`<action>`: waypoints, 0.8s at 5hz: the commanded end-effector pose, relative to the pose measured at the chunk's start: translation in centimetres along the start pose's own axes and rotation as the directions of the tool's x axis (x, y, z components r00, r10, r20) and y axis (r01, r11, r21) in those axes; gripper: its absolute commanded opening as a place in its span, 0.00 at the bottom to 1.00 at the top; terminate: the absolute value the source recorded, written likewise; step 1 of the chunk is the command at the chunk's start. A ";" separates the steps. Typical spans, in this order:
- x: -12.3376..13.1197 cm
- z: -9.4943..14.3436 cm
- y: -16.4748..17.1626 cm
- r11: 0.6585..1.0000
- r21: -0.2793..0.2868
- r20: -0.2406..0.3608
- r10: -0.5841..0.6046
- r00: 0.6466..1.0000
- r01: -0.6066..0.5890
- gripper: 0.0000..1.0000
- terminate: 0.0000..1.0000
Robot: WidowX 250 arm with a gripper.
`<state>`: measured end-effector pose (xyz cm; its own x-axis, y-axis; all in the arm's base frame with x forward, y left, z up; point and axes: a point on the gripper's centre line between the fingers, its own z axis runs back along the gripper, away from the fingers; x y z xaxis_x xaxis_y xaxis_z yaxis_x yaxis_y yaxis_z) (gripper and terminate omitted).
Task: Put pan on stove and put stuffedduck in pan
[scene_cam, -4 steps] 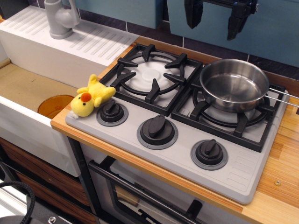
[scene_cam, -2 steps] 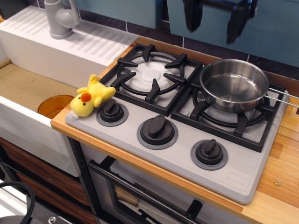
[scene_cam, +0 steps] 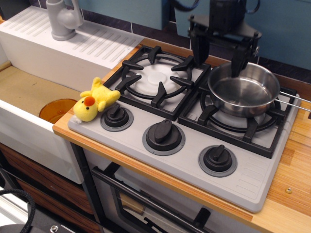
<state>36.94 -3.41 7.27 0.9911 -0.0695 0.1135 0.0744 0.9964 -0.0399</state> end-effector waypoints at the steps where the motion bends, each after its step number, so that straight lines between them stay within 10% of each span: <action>1: 0.5 -0.9 1.0 1.000 -0.005 0.085 -0.018 0.996 0.018 1.00 0.00; 3: 0.4 -1.4 0.3 1.000 0.007 0.064 0.020 0.998 -0.020 1.00 0.00; 4: 0.6 -0.8 -0.3 0.999 0.009 0.042 0.037 0.998 -0.038 0.00 0.00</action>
<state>36.58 -3.69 4.81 0.9952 -0.0304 0.0935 0.0336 0.9989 -0.0319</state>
